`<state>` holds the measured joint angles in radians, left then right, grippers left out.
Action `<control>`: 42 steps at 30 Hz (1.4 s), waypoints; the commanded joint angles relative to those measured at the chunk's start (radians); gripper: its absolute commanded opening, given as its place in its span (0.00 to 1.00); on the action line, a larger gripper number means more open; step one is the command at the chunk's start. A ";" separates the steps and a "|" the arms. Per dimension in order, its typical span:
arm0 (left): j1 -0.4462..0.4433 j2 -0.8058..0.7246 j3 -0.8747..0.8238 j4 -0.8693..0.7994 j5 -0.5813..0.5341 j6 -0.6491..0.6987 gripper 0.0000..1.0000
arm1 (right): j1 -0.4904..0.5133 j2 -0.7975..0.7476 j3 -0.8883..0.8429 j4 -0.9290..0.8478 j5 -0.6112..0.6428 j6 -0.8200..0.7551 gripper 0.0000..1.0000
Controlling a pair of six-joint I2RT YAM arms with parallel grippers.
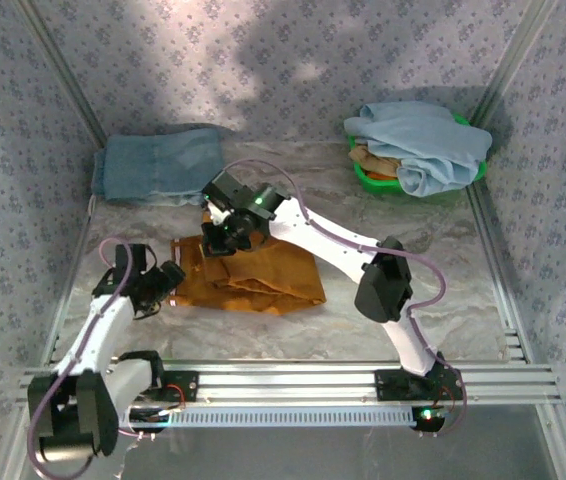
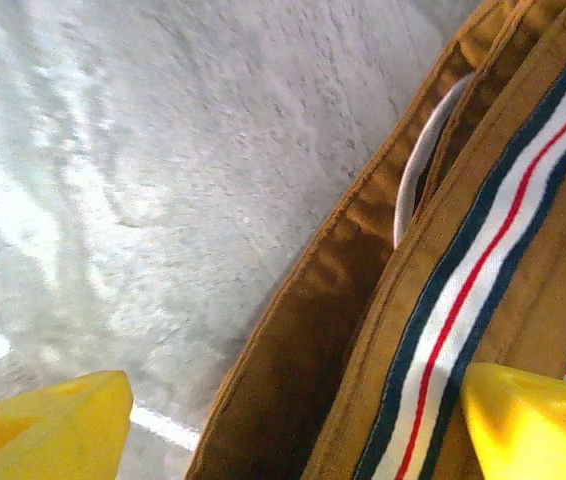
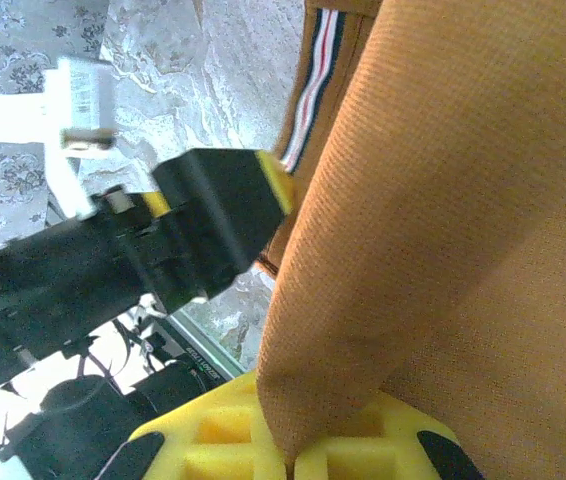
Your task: Fold and stack the trousers
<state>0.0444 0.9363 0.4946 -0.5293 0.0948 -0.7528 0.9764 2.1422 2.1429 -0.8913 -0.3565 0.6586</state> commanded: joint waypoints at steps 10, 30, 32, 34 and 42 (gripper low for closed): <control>0.046 -0.077 0.139 -0.205 -0.058 -0.026 0.82 | 0.024 0.099 0.103 0.047 -0.087 -0.017 0.00; 0.064 -0.051 0.176 -0.177 0.057 0.029 0.82 | -0.113 -0.145 -0.236 0.186 -0.154 -0.109 0.57; 0.031 -0.022 0.192 -0.157 0.083 0.042 0.82 | -0.148 -0.221 -0.335 0.171 -0.058 -0.125 0.57; -0.022 0.022 0.208 -0.116 0.103 0.062 0.82 | -0.193 -0.291 -0.450 0.169 -0.006 -0.129 0.57; -0.086 0.233 0.279 -0.077 0.005 0.121 0.80 | -0.351 -0.371 -0.683 0.210 0.162 -0.222 0.66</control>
<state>-0.0360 1.1412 0.7338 -0.6273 0.1394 -0.6685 0.6521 1.7458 1.4834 -0.6838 -0.3130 0.5102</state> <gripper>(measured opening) 0.805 0.644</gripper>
